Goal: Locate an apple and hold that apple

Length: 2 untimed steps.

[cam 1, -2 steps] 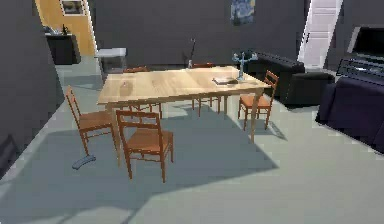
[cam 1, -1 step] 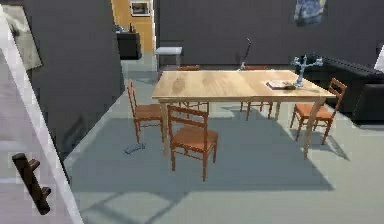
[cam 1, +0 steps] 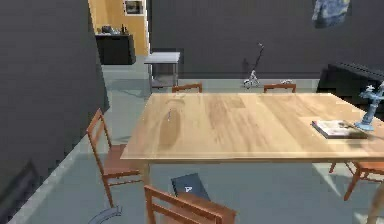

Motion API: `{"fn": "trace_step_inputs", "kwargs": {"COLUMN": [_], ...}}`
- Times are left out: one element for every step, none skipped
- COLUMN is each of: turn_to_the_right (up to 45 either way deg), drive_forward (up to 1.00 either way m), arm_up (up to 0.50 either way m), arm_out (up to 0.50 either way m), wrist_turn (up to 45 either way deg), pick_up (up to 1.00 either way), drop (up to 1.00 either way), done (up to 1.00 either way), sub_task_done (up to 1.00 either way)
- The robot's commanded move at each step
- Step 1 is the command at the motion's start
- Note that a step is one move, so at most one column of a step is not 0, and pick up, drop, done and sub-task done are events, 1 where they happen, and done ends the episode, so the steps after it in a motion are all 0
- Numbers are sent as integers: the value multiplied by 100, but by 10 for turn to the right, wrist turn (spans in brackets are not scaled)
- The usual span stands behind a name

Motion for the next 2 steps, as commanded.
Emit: {"fn": "trace_step_inputs", "kwargs": {"turn_to_the_right": [-450,-60], "drive_forward": [0,0], "arm_up": [0,0], "arm_out": [0,0], "wrist_turn": [0,0], "pick_up": [0,0], "drop": [0,0], "done": [0,0], "sub_task_done": [0,0]}}
